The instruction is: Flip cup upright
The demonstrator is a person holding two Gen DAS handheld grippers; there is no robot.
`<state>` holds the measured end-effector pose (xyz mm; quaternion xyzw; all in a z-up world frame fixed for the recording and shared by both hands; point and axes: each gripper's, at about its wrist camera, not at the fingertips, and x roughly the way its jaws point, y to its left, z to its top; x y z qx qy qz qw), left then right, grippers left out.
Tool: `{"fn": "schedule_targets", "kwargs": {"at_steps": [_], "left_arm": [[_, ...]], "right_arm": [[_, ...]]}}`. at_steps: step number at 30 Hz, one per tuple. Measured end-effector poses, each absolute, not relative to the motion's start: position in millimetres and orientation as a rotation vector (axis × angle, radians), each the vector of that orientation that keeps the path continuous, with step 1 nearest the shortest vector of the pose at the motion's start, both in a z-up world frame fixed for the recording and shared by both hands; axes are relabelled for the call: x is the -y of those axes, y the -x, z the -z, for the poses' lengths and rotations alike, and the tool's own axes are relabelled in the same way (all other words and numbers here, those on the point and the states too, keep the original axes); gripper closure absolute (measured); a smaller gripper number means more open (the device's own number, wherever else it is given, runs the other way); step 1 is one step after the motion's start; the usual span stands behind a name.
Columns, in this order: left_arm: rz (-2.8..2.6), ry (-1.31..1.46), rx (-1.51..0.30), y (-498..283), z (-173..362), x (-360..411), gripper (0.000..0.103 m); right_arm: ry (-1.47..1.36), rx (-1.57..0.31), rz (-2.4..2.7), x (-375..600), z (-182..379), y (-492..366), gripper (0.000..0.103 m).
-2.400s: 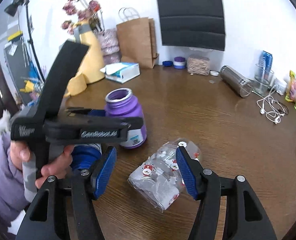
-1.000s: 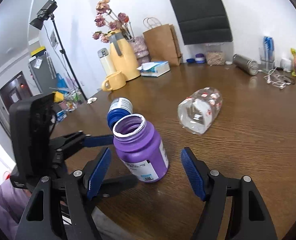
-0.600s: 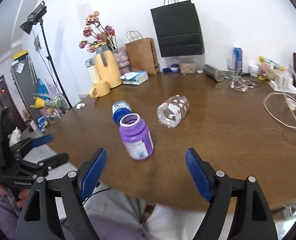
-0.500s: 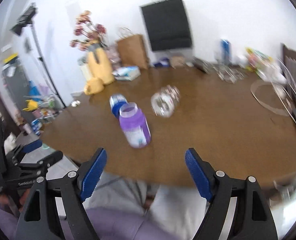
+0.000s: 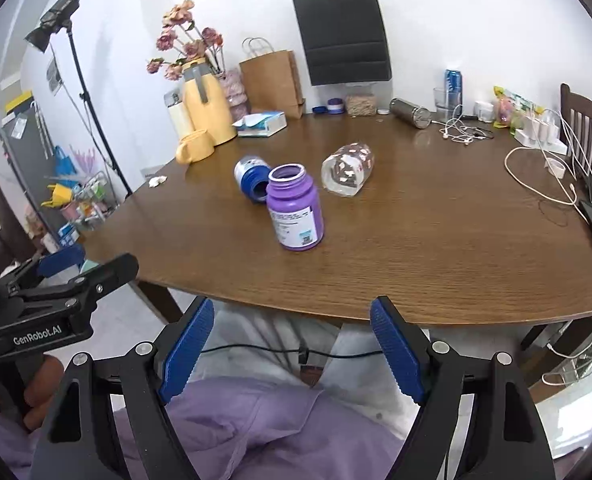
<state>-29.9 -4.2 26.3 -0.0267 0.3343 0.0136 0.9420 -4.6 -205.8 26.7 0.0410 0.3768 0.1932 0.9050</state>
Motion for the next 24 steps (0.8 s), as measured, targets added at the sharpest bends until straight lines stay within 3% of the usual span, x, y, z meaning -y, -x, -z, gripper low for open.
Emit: {"fn": "schedule_targets", "kwargs": {"at_steps": [24], "left_arm": [[-0.041, 0.022, -0.658, 32.0, -29.7, 12.6, 0.0]], "right_arm": [[-0.11, -0.756, -0.381, 211.4, -28.1, 4.0, 0.018]]}}
